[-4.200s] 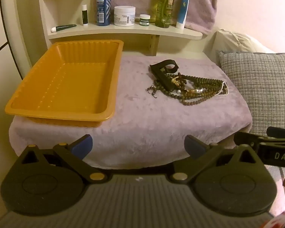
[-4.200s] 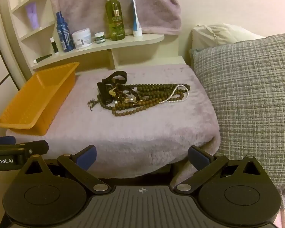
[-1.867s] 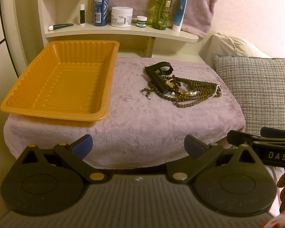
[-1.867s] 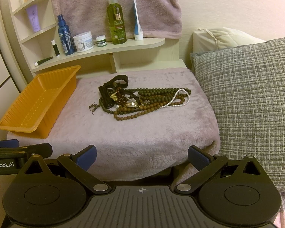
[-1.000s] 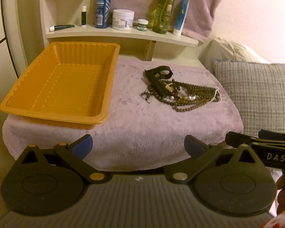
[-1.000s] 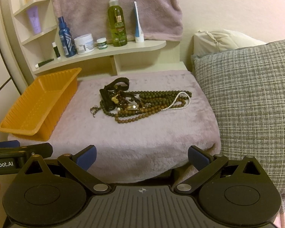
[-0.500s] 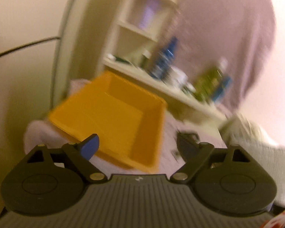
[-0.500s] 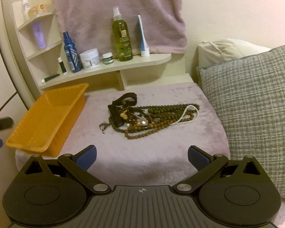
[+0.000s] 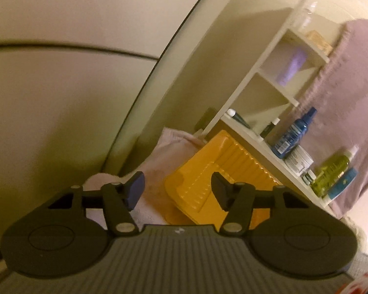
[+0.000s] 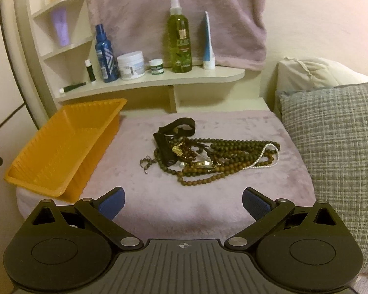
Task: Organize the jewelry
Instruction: 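Grasp the orange tray rim with the left gripper and tilt it up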
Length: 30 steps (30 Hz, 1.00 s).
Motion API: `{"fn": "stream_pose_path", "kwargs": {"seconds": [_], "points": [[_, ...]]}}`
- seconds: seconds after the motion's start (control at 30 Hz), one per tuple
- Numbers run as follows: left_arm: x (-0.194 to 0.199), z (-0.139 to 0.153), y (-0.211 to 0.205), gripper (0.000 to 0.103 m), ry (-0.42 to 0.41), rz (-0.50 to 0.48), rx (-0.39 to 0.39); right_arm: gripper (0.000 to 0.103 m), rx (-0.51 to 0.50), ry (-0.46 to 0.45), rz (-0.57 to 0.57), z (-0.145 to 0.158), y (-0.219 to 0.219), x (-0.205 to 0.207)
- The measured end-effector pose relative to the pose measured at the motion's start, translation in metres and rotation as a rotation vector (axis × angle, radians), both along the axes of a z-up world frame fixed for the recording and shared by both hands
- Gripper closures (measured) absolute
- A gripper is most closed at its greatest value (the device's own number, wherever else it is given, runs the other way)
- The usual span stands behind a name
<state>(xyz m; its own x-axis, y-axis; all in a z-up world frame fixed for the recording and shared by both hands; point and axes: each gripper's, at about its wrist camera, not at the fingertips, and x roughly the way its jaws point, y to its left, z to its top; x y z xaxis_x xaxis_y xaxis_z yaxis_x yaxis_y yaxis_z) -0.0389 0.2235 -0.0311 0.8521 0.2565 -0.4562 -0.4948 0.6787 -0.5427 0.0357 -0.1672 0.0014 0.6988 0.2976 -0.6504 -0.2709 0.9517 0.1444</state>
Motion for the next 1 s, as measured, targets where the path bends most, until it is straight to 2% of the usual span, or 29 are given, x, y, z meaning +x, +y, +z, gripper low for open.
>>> {"fn": "stream_pose_path", "kwargs": {"seconds": [0.17, 0.33, 0.43, 0.63, 0.73, 1.0], "points": [[0.018, -0.024, 0.015, 0.068, 0.005, -0.042, -0.101, 0.001, -0.037, 0.009, 0.003, -0.001, 0.009, 0.004], [0.031, -0.033, 0.026, 0.075, -0.013, -0.074, -0.166, 0.001, -0.070, 0.012, 0.006, -0.002, 0.018, 0.009], [0.040, -0.033, 0.029, 0.084, -0.011, -0.094, -0.176, 0.001, -0.082, 0.021, 0.016, -0.005, 0.024, 0.012], [0.047, -0.034, 0.030, 0.089, 0.017, -0.114, -0.181, 0.001, -0.088, 0.034, 0.028, -0.010, 0.031, 0.016], [0.047, -0.030, 0.027, 0.090, 0.044, -0.124, -0.155, 0.001, -0.083, 0.033, 0.031, -0.011, 0.032, 0.018], [0.051, -0.004, -0.001, 0.094, 0.135, -0.165, 0.042, 0.001, -0.046, 0.041, -0.001, -0.017, 0.019, 0.022]]}}
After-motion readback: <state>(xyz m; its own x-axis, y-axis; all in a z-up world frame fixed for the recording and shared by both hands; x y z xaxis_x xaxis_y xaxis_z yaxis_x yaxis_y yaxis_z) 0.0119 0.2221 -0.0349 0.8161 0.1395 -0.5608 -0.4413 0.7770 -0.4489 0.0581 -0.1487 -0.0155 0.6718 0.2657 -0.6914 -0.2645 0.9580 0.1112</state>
